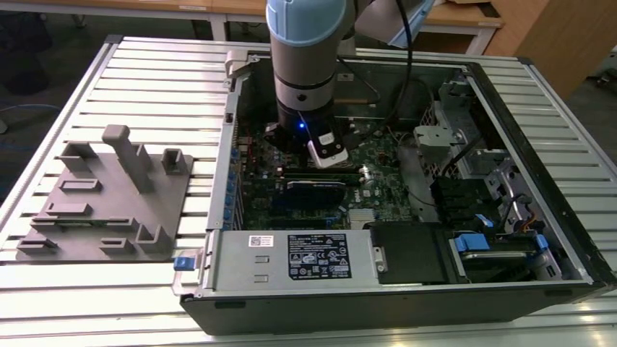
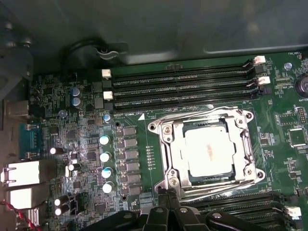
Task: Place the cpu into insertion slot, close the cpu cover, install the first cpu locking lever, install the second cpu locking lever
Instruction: 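Install the second cpu locking lever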
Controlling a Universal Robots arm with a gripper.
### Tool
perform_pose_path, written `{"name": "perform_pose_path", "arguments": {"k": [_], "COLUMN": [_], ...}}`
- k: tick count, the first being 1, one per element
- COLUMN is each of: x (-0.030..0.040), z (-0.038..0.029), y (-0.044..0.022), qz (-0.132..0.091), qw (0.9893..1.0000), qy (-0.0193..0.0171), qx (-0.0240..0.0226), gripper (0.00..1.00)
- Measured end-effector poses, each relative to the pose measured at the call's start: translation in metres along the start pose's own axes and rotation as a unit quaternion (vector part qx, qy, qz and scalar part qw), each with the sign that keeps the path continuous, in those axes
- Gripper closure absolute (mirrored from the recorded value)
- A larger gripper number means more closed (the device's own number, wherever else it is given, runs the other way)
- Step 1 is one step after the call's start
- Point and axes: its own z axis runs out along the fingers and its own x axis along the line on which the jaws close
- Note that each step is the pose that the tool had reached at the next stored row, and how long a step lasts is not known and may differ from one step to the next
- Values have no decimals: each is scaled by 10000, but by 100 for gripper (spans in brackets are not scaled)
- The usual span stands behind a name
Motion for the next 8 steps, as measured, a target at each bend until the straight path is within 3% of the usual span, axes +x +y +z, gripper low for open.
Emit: {"name": "perform_pose_path", "arguments": {"k": [8], "x": [3], "z": [35], "y": [-7], "qz": [3], "qw": [10000], "qy": [8], "qx": [-49], "gripper": [89]}}
